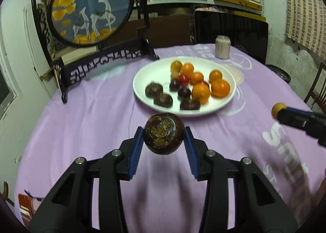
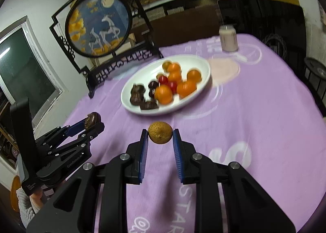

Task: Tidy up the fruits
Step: 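Lower both fruits onto the white plate and open both tools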

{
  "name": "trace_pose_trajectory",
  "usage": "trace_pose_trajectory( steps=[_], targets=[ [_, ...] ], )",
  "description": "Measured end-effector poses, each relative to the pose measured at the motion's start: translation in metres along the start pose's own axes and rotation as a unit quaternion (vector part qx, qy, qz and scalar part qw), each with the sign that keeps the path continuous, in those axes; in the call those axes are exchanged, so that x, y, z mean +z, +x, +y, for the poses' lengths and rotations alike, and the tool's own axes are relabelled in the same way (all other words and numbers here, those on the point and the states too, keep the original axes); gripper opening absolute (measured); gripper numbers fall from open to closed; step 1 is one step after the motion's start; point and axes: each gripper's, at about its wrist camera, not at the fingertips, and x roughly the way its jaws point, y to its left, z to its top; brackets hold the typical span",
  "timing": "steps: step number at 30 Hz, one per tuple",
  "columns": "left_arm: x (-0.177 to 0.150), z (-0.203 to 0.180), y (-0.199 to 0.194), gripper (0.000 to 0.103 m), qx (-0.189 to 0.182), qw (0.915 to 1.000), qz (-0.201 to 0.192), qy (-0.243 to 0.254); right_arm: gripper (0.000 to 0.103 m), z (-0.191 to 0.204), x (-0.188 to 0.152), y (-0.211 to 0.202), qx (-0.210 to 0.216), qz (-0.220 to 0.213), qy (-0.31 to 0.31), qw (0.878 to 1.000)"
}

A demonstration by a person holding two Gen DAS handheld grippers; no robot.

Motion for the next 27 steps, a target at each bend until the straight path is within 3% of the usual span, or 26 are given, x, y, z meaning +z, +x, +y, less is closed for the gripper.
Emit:
trace_pose_trajectory(
  steps=[5,11,27],
  targets=[
    [0.029,0.0,0.007,0.041,0.012,0.9997,-0.017,0.01,0.025,0.0,0.039,-0.008,-0.015,-0.028,-0.009,0.999],
    [0.058,0.002,0.032,0.041,0.001,0.9999,-0.016,-0.003,0.025,-0.004,0.076,0.005,-0.011,-0.044,-0.001,0.999],
    [0.08,0.001,0.108,0.041,-0.009,0.9997,0.017,-0.013,0.025,-0.017,0.104,0.098,-0.012,0.012,0.027,0.999]
  ],
)
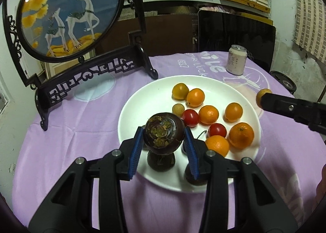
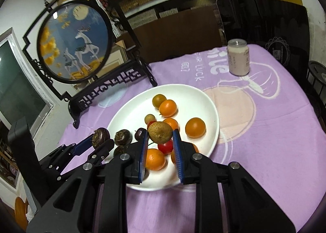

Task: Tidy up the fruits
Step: 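Lower both fruits onto the white plate and open both tools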

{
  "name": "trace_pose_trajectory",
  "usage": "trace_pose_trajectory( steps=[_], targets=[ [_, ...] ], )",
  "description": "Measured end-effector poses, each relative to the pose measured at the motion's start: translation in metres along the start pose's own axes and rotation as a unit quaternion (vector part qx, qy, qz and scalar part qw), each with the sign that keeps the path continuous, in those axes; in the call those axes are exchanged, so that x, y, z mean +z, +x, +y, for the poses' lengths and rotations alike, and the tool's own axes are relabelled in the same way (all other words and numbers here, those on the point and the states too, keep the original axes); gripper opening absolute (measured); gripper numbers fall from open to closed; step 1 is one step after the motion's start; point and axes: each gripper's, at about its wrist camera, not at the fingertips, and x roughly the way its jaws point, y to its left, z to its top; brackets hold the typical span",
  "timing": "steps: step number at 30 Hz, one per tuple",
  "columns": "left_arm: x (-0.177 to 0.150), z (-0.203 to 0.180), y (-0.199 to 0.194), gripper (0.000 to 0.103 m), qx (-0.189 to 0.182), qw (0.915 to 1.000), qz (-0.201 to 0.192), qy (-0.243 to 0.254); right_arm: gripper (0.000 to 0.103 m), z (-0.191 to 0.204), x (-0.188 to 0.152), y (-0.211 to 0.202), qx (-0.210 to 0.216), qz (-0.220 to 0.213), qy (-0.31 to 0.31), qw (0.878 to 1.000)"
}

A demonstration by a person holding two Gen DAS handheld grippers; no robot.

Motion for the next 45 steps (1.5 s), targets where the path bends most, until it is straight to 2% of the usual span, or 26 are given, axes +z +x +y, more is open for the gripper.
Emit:
trace_pose_trajectory(
  steps=[15,29,31,32,33,34,35,40,45],
  targets=[
    [0.001,-0.003,0.049,0.041,-0.004,0.9996,0.029,0.002,0.025,-0.009,0.005,0.052,0.001,0.029,-0.001,1.0],
    [0.001,-0.003,0.058,0.041,-0.02,0.9989,0.042,-0.007,0.025,-0.01,0.005,0.057,-0.001,0.033,0.002,0.999],
    [0.001,-0.004,0.058,0.046,-0.02,0.9991,0.038,-0.005,0.026,-0.01,0.005,0.059,0.0,0.034,0.003,0.999],
    [0.001,-0.005,0.057,0.056,-0.018,0.9992,0.034,-0.003,0.029,-0.012,0.005,0.06,0.006,0.036,0.008,0.999],
    [0.001,-0.006,0.054,0.065,-0.015,0.9995,0.029,-0.001,0.045,-0.014,0.005,0.061,0.014,0.039,0.015,0.999],
    [0.001,-0.007,0.053,0.067,-0.01,0.9996,0.025,0.001,0.055,-0.017,0.006,0.061,0.022,0.045,0.028,0.998],
    [0.001,-0.008,0.049,0.067,-0.004,0.9998,0.017,0.007,0.06,-0.023,0.006,0.059,0.031,0.045,0.048,0.997],
    [0.0,-0.003,0.041,0.073,0.0,0.9999,0.012,0.0,0.06,-0.025,0.008,0.043,0.037,0.022,0.056,0.998],
    [-0.006,0.006,0.027,0.082,0.011,0.9997,0.013,-0.019,0.06,-0.015,0.003,0.036,0.033,0.028,0.054,0.998]
  ],
)
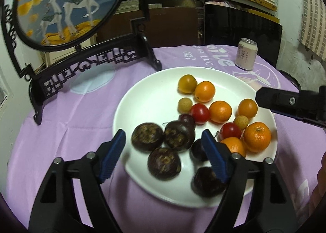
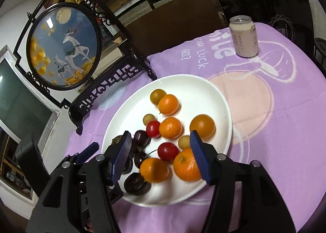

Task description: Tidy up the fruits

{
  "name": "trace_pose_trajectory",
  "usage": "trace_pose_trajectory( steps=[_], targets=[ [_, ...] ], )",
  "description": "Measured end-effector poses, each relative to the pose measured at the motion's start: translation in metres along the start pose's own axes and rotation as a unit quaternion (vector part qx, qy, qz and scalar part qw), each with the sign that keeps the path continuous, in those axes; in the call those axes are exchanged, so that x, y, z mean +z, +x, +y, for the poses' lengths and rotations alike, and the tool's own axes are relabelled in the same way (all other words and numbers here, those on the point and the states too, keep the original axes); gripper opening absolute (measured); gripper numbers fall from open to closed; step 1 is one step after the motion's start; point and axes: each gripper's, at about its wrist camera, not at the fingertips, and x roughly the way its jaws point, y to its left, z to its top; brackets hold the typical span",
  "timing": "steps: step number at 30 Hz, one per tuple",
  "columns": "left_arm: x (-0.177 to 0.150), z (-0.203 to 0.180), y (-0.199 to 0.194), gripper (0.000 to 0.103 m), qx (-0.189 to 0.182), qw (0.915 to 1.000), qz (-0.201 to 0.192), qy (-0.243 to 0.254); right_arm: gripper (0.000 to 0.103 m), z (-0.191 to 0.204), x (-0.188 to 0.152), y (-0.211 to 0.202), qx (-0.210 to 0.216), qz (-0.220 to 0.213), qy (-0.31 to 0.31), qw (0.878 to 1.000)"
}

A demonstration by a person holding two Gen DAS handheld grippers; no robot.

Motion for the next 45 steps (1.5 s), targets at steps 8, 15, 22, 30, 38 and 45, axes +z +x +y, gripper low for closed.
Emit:
trace_pose_trajectory(
  steps=[8,15,22,30,38,45],
  targets=[
    [-0.024,0.007,-0.035,0.092,0.02,0.9998,-0.004,-0.006,0.062,0.02,-0.025,-0.027,-0.045,-0.019,-0.036,0.998],
    [-0.055,0.013,-0.065,0.096,0.029,0.9995,-0.003,-0.01,0.063,0.007,-0.064,-0.05,-0.069,-0.02,-0.031,0.997],
    [-0.077,0.012,-0.098,0.099,0.031,0.9994,-0.014,-0.005,0.073,0.006,-0.099,-0.075,-0.094,-0.044,-0.047,0.993],
    [-0.094,0.011,-0.12,0.101,0.018,0.9997,-0.014,0.003,0.091,0.021,-0.126,-0.092,-0.122,-0.074,-0.091,0.986],
    [-0.094,0.009,-0.127,0.101,0.008,0.9997,-0.021,0.004,0.092,0.015,-0.126,-0.096,-0.115,-0.073,-0.081,0.987],
    [-0.093,0.01,-0.128,0.101,0.002,0.9998,-0.02,-0.001,0.092,0.02,-0.128,-0.092,-0.113,-0.06,-0.087,0.988]
  ],
)
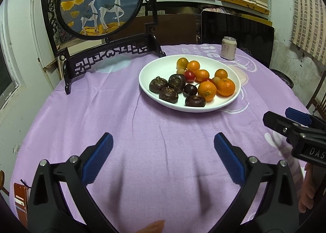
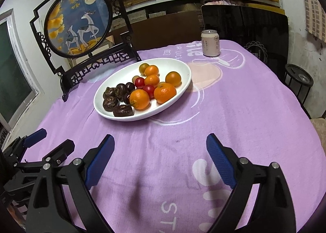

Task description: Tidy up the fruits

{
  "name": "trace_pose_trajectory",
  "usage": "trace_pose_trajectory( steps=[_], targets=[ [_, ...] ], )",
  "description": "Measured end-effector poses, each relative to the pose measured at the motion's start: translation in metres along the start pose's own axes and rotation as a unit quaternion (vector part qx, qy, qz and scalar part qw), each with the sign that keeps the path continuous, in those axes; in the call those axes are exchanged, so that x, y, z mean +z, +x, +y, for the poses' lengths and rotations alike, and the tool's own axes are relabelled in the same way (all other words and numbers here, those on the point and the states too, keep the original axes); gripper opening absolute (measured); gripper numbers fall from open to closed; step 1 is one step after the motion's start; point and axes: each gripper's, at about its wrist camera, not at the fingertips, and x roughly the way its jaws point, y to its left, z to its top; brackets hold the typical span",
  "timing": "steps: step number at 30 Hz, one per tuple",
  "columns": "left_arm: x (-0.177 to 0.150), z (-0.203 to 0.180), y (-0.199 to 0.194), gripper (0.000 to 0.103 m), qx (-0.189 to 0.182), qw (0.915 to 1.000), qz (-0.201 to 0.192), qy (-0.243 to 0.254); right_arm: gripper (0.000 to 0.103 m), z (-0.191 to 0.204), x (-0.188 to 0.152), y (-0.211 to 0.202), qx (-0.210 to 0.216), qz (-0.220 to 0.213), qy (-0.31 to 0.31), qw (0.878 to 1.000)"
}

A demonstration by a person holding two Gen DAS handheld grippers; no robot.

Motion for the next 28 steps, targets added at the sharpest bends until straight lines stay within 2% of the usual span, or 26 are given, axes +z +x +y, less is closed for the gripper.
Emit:
trace_pose_trajectory(
  steps=[11,16,28],
  targets=[
    [-0.0018,-0.0031,-0.0014,0.101,-0.007,1.0,0.001,0.002,0.092,0.002,-0.001,0.0003,-0.003,0.001,-0.01,1.0],
    [-0.0019,-0.0004,-0.0028,0.101,0.005,1.0,-0.007,-0.002,0.092,0.0019,-0.0017,0.0013,-0.004,0.004,-0.011,1.0],
    [-0.0014,0.0036,0.0018,0.101,0.001,0.9999,0.006,-0.016,0.092,0.0036,-0.0026,0.0019,-0.004,0.006,-0.012,1.0]
  ],
)
